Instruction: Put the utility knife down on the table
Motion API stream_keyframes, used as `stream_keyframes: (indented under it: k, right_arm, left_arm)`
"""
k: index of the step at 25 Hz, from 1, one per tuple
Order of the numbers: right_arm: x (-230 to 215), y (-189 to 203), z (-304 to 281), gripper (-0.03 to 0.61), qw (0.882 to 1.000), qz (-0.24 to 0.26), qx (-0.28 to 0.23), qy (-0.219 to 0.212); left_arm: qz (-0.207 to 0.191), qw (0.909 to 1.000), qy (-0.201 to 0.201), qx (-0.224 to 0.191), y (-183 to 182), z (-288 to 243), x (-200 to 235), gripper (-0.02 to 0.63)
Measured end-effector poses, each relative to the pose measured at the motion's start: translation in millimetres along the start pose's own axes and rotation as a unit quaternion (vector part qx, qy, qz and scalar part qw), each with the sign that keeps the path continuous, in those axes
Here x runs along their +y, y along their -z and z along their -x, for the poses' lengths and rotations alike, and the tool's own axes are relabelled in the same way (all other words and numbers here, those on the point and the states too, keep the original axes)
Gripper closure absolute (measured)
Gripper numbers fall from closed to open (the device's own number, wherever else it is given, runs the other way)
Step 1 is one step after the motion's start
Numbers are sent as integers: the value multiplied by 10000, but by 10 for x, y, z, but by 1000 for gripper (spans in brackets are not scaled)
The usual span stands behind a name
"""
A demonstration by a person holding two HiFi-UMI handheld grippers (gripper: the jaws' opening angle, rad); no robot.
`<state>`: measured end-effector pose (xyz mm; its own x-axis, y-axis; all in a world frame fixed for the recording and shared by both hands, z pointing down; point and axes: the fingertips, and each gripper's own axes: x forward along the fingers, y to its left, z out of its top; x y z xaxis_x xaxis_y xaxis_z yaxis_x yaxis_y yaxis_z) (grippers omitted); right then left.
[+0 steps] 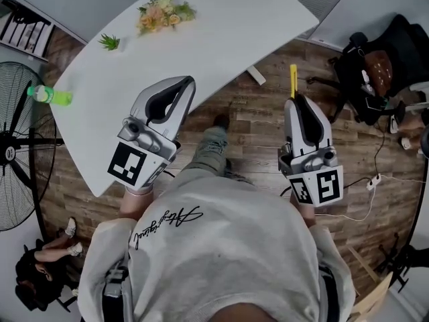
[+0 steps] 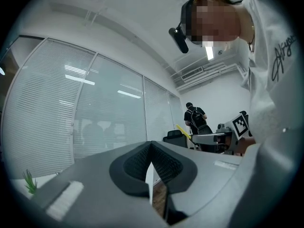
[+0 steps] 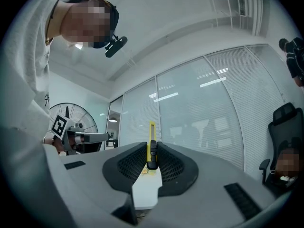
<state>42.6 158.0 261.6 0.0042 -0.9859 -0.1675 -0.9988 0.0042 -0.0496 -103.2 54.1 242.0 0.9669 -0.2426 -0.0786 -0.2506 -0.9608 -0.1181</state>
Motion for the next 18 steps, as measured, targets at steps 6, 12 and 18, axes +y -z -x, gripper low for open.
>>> stream_keyframes:
  k: [6, 12, 18]
  right_arm:
    - [-185, 60, -240, 511, 9999, 107, 31, 70]
    - [-533, 119, -695, 511, 9997, 207, 49, 74]
    - [-912, 76, -1356, 511, 9997, 242, -28, -29]
  left_arm:
    - [23, 9999, 61, -100, 94, -295, 225, 615]
    - [-33, 9997, 106, -209, 136, -756, 572, 615]
    - [41, 9996, -6, -276, 94, -1240, 1087, 615]
